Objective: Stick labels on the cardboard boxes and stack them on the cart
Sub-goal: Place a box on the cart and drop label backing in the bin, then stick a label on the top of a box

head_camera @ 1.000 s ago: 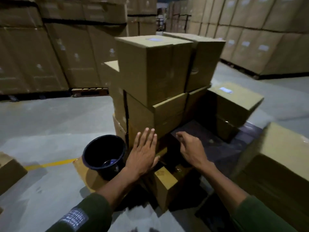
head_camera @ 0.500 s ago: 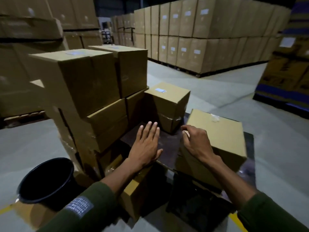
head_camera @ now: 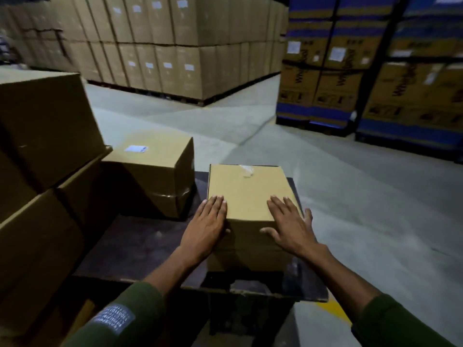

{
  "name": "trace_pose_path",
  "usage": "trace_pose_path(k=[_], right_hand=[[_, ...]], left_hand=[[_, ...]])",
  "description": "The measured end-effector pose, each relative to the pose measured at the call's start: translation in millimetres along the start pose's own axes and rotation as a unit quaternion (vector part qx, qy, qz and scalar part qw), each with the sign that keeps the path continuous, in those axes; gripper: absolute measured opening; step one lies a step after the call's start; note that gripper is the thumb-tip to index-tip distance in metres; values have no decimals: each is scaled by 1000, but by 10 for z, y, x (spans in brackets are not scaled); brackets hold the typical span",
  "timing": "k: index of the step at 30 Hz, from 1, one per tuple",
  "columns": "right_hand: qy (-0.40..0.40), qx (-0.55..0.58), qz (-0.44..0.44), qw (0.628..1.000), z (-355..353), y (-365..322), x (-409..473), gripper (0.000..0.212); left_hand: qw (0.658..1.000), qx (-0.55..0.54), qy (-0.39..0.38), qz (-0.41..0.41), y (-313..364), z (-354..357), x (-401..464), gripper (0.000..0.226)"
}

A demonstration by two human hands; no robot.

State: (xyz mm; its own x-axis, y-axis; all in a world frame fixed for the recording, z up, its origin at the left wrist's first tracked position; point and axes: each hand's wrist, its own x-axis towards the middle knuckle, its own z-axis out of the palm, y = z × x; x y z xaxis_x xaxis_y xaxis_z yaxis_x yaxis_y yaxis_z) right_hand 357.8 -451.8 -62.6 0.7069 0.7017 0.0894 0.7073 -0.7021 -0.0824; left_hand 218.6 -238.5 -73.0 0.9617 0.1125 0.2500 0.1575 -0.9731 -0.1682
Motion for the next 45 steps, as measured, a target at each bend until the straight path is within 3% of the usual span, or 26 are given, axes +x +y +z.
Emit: trace_pose_path(k=[10, 25, 38, 42, 45], right_hand=[[-10, 9, 82, 997, 36, 546, 800, 84], [-15, 18, 71, 997, 83, 1651, 1947, 82], [-2, 28, 48, 998, 131, 1969, 2231, 84], [-16, 49, 42, 998, 109, 1979, 2242, 91], [-15, 62, 43, 997, 65, 1958, 2248, 90]], left_hand=[[995, -72, -13, 64, -146, 360, 1241, 63], [995, -83, -19, 48, 79, 755, 2661, 62], [995, -88, -33, 37, 153, 778, 2976, 63], [995, -59, -69, 36, 122, 678, 2951, 76], [998, -41, -50, 0, 34, 684, 2762, 86]])
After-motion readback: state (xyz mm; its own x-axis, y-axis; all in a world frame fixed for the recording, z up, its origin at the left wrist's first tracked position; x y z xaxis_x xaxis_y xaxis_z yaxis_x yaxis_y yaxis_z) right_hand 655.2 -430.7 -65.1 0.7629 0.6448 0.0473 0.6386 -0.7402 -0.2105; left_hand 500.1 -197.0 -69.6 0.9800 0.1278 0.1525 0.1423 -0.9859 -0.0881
